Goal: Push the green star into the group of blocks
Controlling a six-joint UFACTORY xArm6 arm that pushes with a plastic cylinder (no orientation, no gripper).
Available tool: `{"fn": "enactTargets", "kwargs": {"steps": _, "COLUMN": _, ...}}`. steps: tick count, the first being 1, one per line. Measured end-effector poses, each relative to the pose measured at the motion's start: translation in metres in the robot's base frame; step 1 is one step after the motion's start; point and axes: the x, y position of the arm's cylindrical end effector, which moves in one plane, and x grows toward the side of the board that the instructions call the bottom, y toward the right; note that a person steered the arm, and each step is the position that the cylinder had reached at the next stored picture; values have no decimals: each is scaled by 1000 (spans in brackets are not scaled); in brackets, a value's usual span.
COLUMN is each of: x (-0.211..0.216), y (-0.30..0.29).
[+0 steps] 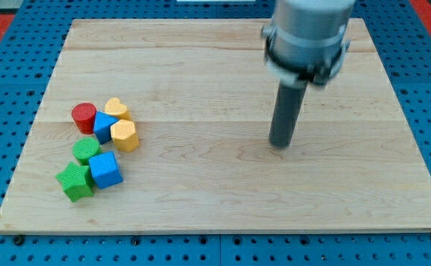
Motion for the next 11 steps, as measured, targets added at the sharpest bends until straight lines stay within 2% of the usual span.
{"fn": "enactTargets", "kwargs": {"steps": 1, "x": 83, "y": -63}}
{"fn": "enactTargets", "kwargs": {"steps": 2, "x": 92, "y": -87}}
{"fn": "enactTargets", "kwargs": {"steps": 4, "x": 91, "y": -262}}
{"fn": "enactTargets", "kwargs": {"steps": 5, "x": 48, "y": -279}}
{"fn": "enactTargets", "kwargs": {"steps": 6, "x": 19, "y": -270}}
{"fn": "enactTargets", "kwargs": {"steps": 9, "x": -46, "y": -270}}
{"fn": "enactTargets", "kwargs": {"steps": 10, "x": -54, "y": -277}}
{"fn": "enactTargets", "kwargs": {"steps": 11, "x": -54, "y": -320}}
